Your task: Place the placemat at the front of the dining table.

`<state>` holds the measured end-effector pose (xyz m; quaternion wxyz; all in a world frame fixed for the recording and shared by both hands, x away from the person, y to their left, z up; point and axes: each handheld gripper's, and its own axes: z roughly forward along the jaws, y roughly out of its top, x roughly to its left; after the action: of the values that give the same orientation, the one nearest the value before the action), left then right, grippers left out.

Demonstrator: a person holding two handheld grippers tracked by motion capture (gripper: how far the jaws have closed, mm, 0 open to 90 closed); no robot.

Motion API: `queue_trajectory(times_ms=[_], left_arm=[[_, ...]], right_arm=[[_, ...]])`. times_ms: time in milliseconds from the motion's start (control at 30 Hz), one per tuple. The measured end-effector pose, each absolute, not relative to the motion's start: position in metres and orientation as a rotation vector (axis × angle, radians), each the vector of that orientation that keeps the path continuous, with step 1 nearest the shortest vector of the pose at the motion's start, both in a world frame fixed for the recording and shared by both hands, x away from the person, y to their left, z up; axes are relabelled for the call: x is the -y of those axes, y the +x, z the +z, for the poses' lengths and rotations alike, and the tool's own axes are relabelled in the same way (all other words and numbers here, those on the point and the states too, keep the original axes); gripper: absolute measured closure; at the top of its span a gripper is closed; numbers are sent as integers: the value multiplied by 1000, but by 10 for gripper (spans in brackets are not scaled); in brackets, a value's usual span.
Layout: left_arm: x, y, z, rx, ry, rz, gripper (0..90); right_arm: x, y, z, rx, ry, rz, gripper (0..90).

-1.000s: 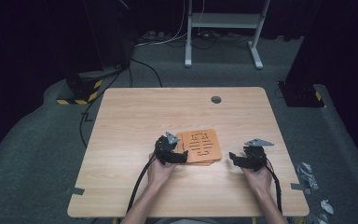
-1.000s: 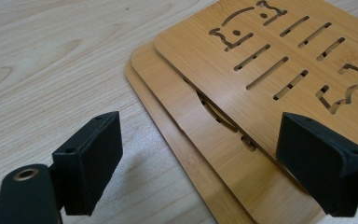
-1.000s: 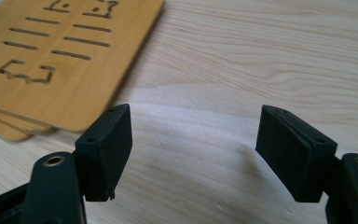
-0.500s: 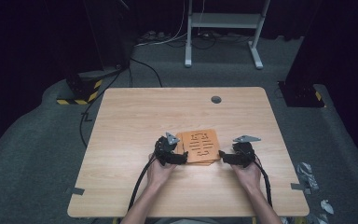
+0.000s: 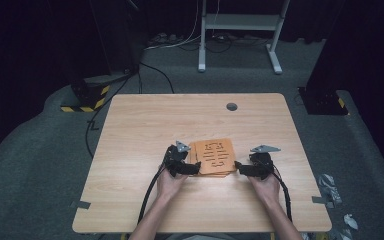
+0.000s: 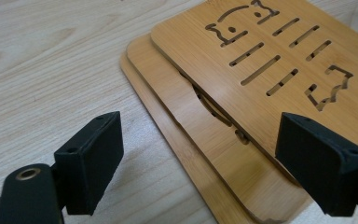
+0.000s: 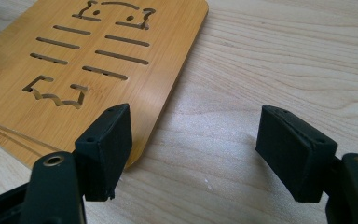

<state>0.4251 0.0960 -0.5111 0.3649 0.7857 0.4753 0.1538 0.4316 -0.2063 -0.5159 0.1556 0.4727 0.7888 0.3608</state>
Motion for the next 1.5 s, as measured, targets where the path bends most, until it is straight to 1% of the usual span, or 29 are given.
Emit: queue_trajectory(times_ms=[300,733,1133,1167,1300,1500], left_arm=[[-95,424,-507,-1205,1999,376,147],[-91,428,-499,-1195,1934,302,144],[-87,432,-500,-1216,1936,264,151],[-84,435,-501,-1221,1947,242,152],[-75,439,-499,-1209,1986,228,154],[-72,443,-502,-1220,1981,192,159]], right_arm=[[208,431,-519,-2249,1353,1044,267],[207,429,-521,-2263,1311,1018,268],[208,428,-522,-2259,1302,1028,271],[207,428,-523,-2251,1299,1029,271],[207,428,-523,-2253,1296,1031,271],[207,428,-523,-2254,1294,1033,272]])
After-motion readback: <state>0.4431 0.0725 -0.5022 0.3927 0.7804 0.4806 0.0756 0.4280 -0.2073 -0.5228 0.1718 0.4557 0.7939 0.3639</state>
